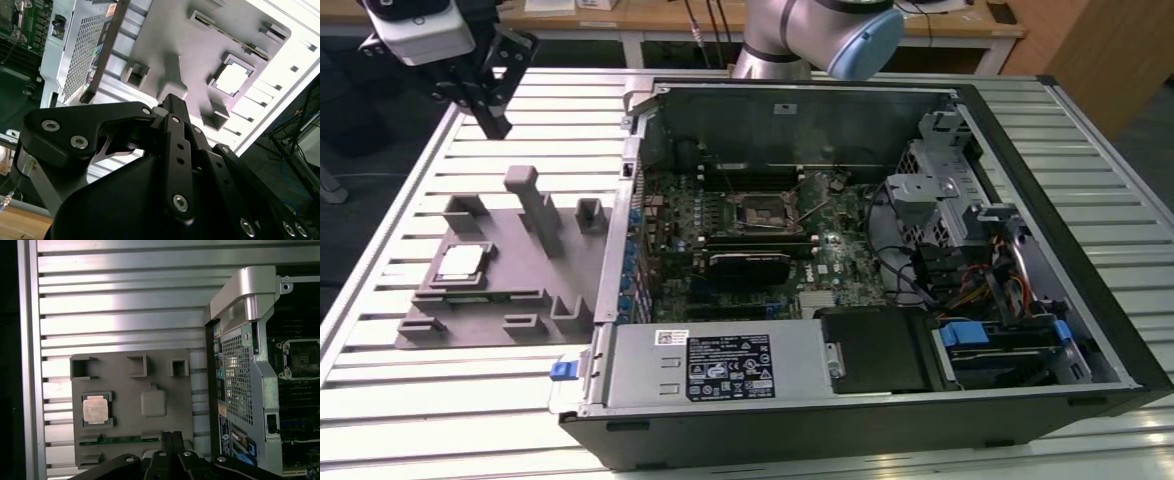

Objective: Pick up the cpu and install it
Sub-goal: 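Reach for the cpu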

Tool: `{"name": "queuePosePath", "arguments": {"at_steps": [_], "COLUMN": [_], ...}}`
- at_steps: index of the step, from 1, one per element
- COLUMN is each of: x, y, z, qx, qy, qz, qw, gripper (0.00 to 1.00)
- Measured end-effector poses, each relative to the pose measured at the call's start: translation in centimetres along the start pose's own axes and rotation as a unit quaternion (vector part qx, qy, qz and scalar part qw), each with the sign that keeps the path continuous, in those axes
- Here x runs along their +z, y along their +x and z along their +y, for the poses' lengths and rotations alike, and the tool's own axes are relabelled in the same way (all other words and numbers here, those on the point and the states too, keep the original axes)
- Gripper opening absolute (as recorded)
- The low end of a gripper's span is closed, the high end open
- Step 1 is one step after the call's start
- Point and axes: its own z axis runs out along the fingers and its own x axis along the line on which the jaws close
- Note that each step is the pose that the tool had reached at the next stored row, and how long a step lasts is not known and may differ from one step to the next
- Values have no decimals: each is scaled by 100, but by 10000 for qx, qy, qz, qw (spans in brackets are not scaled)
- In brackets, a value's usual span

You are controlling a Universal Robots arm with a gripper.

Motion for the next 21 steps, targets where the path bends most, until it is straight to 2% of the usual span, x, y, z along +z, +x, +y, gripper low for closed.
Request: {"name": "queuePosePath", "arguments": {"at_steps": [21], "x": [136], "y": [280], "z": [2], "qx": [0], "qy": [-1], "qz": [-1], "qw": [10000], "gripper": [11]}}
